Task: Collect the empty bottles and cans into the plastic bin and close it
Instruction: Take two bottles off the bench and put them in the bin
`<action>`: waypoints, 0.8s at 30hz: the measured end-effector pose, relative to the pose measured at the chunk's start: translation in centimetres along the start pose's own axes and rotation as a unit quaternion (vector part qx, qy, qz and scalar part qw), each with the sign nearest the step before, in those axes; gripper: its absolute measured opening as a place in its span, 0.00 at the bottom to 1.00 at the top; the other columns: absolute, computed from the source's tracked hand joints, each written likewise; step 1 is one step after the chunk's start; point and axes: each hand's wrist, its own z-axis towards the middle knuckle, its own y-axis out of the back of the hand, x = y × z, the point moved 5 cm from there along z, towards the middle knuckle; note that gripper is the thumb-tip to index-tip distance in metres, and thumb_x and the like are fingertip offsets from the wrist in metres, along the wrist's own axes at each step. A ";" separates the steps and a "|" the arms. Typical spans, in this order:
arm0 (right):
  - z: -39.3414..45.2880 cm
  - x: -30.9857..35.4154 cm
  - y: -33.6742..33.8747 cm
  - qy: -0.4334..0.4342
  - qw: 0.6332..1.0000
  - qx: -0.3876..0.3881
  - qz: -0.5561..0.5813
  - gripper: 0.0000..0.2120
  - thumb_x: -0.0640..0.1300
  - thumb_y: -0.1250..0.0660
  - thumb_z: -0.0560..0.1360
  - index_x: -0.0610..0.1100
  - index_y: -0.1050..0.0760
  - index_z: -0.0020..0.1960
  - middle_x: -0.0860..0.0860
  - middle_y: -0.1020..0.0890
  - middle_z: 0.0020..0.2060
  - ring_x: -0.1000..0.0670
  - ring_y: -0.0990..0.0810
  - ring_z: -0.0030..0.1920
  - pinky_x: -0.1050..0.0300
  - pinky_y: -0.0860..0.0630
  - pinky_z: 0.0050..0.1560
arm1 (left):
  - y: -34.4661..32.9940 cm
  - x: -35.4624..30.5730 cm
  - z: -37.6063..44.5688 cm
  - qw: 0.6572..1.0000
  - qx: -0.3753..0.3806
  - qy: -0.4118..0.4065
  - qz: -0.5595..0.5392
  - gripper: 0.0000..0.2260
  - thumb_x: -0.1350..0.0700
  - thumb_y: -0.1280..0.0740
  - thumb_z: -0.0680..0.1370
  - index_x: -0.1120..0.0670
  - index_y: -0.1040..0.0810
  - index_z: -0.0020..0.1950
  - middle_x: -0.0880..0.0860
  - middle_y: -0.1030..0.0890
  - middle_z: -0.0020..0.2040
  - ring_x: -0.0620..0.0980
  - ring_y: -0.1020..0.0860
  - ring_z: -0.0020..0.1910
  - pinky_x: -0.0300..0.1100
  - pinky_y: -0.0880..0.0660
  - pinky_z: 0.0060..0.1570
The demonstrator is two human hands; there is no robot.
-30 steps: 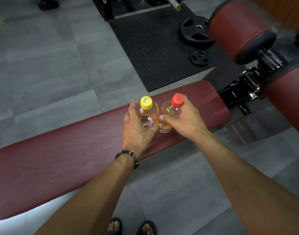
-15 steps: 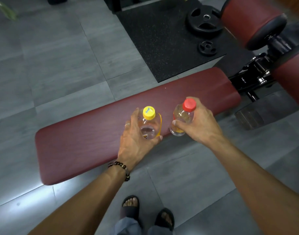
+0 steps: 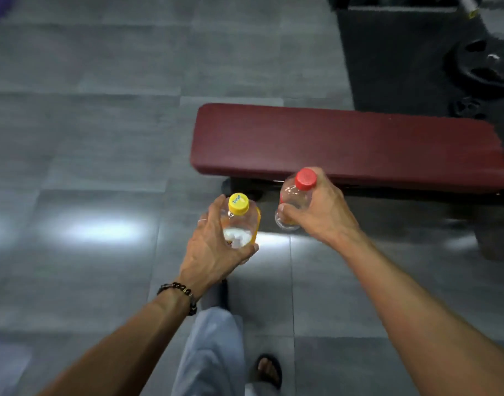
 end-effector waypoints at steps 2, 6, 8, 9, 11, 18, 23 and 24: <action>-1.8 2.3 -3.3 0.024 0.999 0.032 -0.006 0.28 0.51 0.23 0.64 0.51 0.32 0.59 0.52 0.23 0.54 0.49 0.24 0.54 0.57 0.29 0.53 | 1.9 3.5 -3.7 0.999 -0.022 0.029 -0.010 0.42 0.41 0.25 0.60 0.42 0.40 0.71 0.46 0.25 0.60 0.49 0.25 0.57 0.47 0.23 0.51; -6.0 7.4 -10.4 0.069 0.992 0.104 -0.016 0.27 0.52 0.25 0.64 0.53 0.32 0.59 0.53 0.23 0.54 0.50 0.24 0.53 0.57 0.30 0.50 | 6.1 11.0 -10.8 0.994 -0.043 0.099 -0.012 0.44 0.36 0.29 0.58 0.41 0.42 0.71 0.48 0.26 0.62 0.49 0.25 0.56 0.50 0.22 0.51; -8.4 10.0 -14.1 0.090 0.987 0.131 -0.025 0.26 0.52 0.25 0.64 0.53 0.32 0.58 0.53 0.23 0.54 0.50 0.24 0.53 0.58 0.31 0.49 | 8.2 14.6 -14.3 0.990 -0.058 0.126 -0.025 0.44 0.39 0.27 0.60 0.43 0.43 0.72 0.47 0.26 0.63 0.45 0.26 0.52 0.46 0.23 0.50; -9.6 11.4 -16.0 0.101 0.984 0.141 -0.030 0.26 0.51 0.25 0.64 0.52 0.32 0.58 0.53 0.23 0.54 0.50 0.24 0.53 0.58 0.32 0.49 | 9.3 16.3 -16.0 0.988 -0.069 0.136 -0.034 0.43 0.41 0.25 0.62 0.43 0.42 0.72 0.47 0.26 0.62 0.44 0.27 0.50 0.43 0.24 0.49; -12.2 14.6 -19.9 0.121 0.979 0.158 -0.039 0.24 0.51 0.25 0.65 0.53 0.32 0.56 0.54 0.24 0.53 0.51 0.25 0.53 0.59 0.32 0.48 | 11.7 19.9 -19.3 0.983 -0.091 0.148 -0.060 0.42 0.45 0.24 0.63 0.44 0.42 0.72 0.47 0.25 0.61 0.44 0.28 0.51 0.38 0.25 0.46; -22.9 26.1 -35.8 0.167 0.965 0.188 -0.073 0.23 0.50 0.25 0.65 0.51 0.31 0.56 0.55 0.22 0.51 0.51 0.24 0.50 0.57 0.31 0.46 | 21.1 35.3 -31.5 0.966 -0.125 0.198 -0.111 0.42 0.41 0.27 0.60 0.43 0.41 0.71 0.49 0.26 0.61 0.51 0.28 0.59 0.51 0.24 0.53; -30.5 33.7 -48.5 0.184 0.954 0.227 -0.071 0.25 0.51 0.25 0.64 0.51 0.31 0.58 0.54 0.22 0.51 0.49 0.23 0.51 0.57 0.30 0.47 | 29.1 46.1 -40.5 0.949 -0.165 0.231 -0.138 0.42 0.45 0.26 0.62 0.45 0.41 0.72 0.47 0.25 0.60 0.50 0.29 0.62 0.47 0.25 0.53; -31.7 35.3 -50.9 0.190 0.950 0.236 -0.071 0.26 0.51 0.25 0.64 0.51 0.31 0.58 0.54 0.23 0.52 0.49 0.23 0.51 0.57 0.30 0.47 | 30.6 48.2 -42.0 0.944 -0.176 0.240 -0.146 0.41 0.47 0.25 0.63 0.45 0.41 0.72 0.45 0.24 0.59 0.49 0.29 0.61 0.43 0.24 0.51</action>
